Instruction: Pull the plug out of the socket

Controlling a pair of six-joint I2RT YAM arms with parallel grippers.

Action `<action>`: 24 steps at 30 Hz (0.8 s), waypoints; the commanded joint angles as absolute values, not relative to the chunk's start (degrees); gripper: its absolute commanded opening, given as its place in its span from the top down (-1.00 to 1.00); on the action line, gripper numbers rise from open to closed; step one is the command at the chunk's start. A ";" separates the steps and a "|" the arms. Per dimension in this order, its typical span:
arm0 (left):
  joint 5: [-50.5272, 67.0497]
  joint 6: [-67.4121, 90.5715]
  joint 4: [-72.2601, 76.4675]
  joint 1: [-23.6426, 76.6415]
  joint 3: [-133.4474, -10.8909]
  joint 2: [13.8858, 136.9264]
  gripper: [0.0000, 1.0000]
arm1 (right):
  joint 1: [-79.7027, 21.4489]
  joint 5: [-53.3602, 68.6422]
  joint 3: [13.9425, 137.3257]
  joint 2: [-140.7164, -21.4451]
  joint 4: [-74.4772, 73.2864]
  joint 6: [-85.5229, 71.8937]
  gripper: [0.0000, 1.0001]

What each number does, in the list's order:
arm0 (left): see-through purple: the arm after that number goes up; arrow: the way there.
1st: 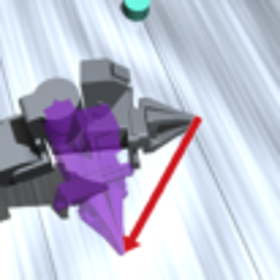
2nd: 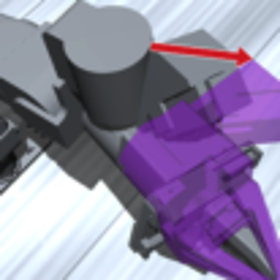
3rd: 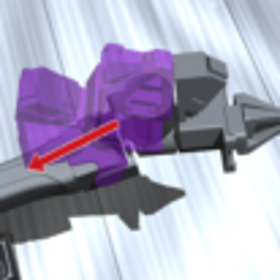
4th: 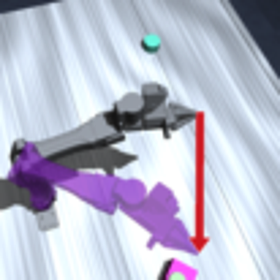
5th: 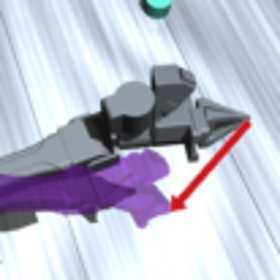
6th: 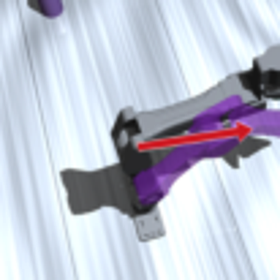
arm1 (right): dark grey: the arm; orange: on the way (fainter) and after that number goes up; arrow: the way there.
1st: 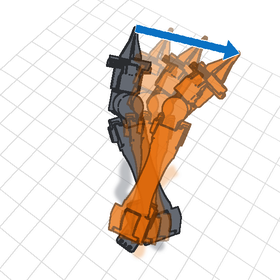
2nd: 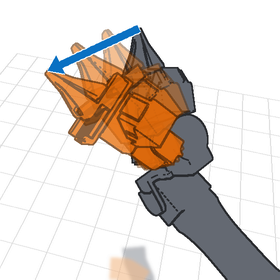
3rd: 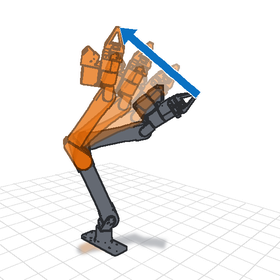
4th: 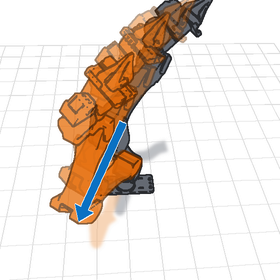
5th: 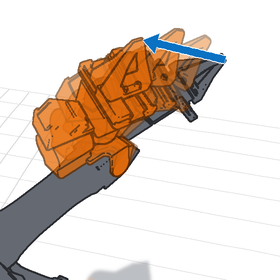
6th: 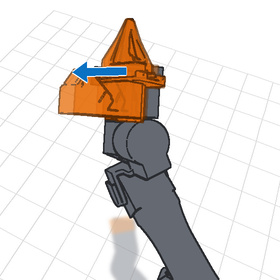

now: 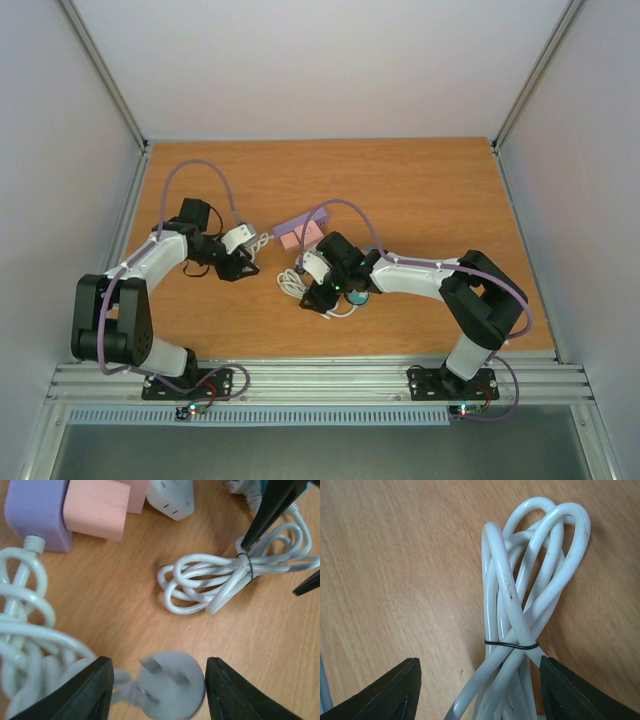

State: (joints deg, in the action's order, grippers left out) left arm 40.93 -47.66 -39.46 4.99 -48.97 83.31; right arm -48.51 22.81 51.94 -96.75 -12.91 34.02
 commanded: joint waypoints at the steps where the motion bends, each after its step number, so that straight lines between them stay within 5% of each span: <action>1: 43.01 -46.16 -38.42 2.73 -52.42 84.66 -0.23 | -49.39 21.89 51.26 -98.52 -12.44 35.39 -0.30; 7: 41.77 -43.89 -35.55 2.71 -55.37 85.66 -0.58 | -50.26 27.43 48.24 -95.04 -14.91 36.38 -0.26; 24: 35.97 -46.67 -30.82 7.87 -64.79 99.47 -0.36 | -49.98 34.88 44.45 -78.89 -19.76 40.59 -0.27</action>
